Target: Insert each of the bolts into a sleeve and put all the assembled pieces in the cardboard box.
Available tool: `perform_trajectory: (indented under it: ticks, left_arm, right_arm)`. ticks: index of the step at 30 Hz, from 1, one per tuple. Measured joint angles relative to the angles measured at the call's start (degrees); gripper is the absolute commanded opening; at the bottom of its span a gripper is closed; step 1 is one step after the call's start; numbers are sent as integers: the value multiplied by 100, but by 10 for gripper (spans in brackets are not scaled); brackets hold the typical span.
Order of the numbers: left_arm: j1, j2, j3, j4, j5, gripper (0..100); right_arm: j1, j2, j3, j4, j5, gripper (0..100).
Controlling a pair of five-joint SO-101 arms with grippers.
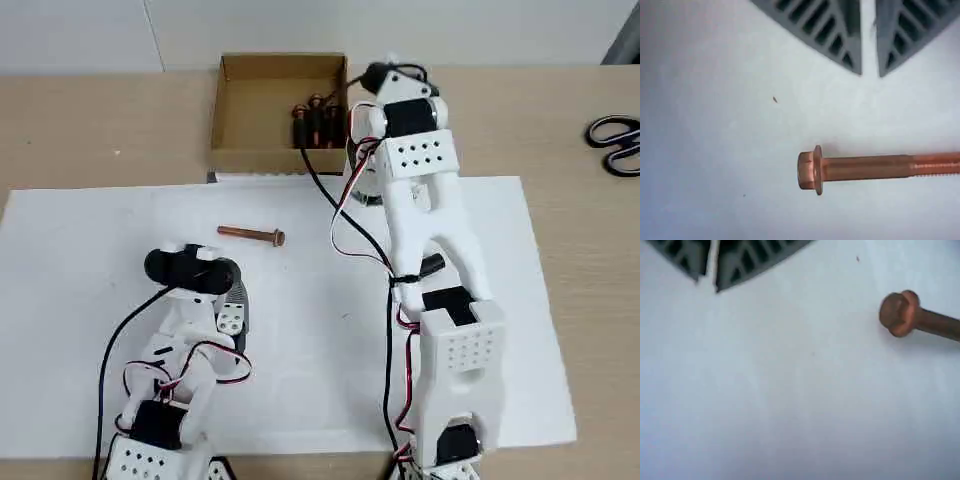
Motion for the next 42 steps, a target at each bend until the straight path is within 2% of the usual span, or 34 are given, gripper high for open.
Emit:
perform_trajectory:
  ticks: [9, 17, 22, 40, 42]
  left_arm:
    - [0, 0, 0, 0, 0, 6]
    - [0, 0, 0, 0, 0, 6]
    - [0, 0, 0, 0, 0, 6]
    - [0, 0, 0, 0, 0, 6]
    - [0, 0, 0, 0, 0, 6]
  right_arm:
    - [53, -387, 571, 0, -176, 4]
    - [598, -905, 1556, 0, -176, 4]
    - [598, -1178, 2004, 0, -229, 4]
    - [659, -993, 2268, 0, -431, 6]
    - [686, -993, 2268, -35, -431, 34]
